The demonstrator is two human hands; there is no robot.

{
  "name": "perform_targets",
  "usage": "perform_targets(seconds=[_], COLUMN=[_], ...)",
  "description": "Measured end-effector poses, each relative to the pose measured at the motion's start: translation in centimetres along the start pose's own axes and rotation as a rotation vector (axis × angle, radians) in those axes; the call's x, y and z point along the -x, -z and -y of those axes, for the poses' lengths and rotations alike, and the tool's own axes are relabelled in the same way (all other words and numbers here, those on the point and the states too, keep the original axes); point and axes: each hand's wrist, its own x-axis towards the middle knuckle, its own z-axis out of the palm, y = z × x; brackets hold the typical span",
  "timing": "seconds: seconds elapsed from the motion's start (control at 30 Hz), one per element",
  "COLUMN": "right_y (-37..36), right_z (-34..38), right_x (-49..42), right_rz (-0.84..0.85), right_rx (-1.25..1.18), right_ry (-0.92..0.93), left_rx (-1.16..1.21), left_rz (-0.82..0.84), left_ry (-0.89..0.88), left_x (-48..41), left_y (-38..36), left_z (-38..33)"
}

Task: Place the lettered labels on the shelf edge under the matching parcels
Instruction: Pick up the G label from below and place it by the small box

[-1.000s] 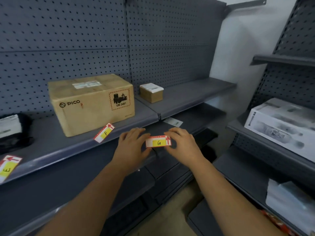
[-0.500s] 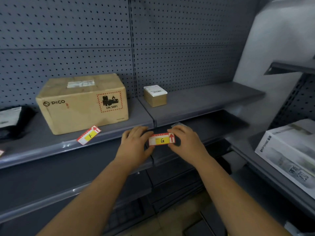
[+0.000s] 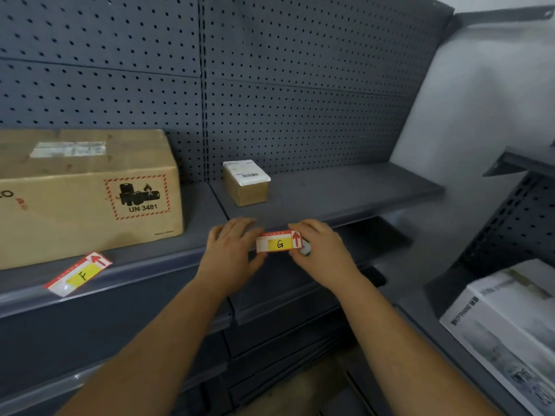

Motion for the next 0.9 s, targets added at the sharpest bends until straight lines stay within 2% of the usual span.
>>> perform_targets(seconds=[0.23,0.47,0.63,0.9], right_y=[-0.9,-1.1,-0.8,-0.6], right_z=[-1.8,-2.8,-3.4,-5.0], right_x=[-2.6,-4.7,-5.8,-6.4], right_rz=[0.024,0.080,0.053,0.054], right_rx=[0.002,-0.167,-0.277,-0.276], right_ry=[0.031,0.072,0.121,0.160], left_rx=[-0.023,-0.080,-0.139,-0.195], left_rz=[-0.012,-0.051,-0.055,-0.048], left_ry=[0.053,0.157,0.218,0.281], left_x=[-1.4,-2.5,-2.9,-2.5], left_y=[-1.7,-2.0,-2.0,-3.1], left_z=[0.5,0.1,-1.0,-3.0])
